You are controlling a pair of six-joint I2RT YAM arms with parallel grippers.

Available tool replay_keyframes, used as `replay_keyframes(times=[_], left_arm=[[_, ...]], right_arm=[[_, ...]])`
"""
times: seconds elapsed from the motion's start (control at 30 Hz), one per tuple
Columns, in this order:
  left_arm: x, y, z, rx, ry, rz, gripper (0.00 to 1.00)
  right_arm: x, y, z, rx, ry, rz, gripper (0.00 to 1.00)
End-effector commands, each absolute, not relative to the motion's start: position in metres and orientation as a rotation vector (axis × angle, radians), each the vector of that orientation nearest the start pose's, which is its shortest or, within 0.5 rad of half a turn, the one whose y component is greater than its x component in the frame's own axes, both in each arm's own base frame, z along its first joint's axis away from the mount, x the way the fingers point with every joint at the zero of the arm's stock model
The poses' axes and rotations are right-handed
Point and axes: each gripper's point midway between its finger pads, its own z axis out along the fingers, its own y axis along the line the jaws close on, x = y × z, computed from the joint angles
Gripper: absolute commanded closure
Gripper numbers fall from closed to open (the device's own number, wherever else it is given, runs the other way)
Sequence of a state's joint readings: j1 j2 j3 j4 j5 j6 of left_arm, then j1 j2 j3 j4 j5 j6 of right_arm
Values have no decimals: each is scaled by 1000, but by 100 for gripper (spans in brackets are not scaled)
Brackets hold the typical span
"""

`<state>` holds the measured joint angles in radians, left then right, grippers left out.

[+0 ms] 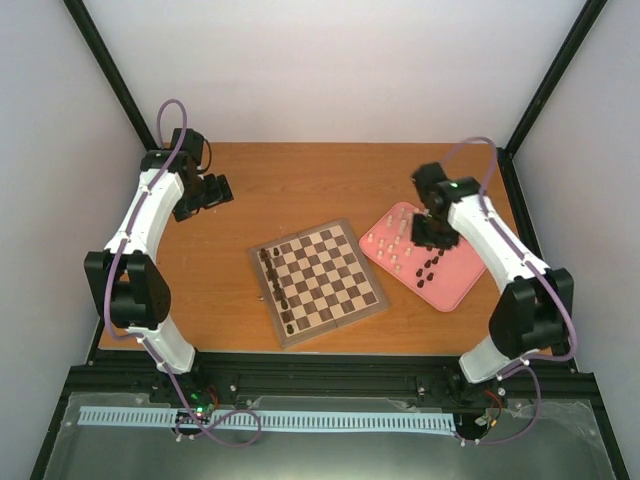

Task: Set up the chess pieces on the board
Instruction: Pick up the chess piece from the storage box.

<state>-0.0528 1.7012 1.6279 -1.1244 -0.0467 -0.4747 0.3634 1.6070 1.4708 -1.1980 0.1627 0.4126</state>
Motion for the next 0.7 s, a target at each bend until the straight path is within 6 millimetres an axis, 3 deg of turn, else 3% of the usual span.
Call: replay_keyframes(times=[0.0, 0.13, 0.27, 0.67], left_arm=[[400, -19, 195, -572, 2696, -103, 0], [400, -20, 192, -574, 2704, -111, 0], [400, -19, 194, -574, 2698, -108, 0], [400, -17, 193, -581, 2699, -88, 0]], right_arm=[[298, 41, 128, 447, 2928, -33, 64], [300, 16, 100, 546, 2952, -43, 66], [315, 8, 81, 572, 2968, -4, 67], [361, -6, 61, 580, 2961, 26, 68]])
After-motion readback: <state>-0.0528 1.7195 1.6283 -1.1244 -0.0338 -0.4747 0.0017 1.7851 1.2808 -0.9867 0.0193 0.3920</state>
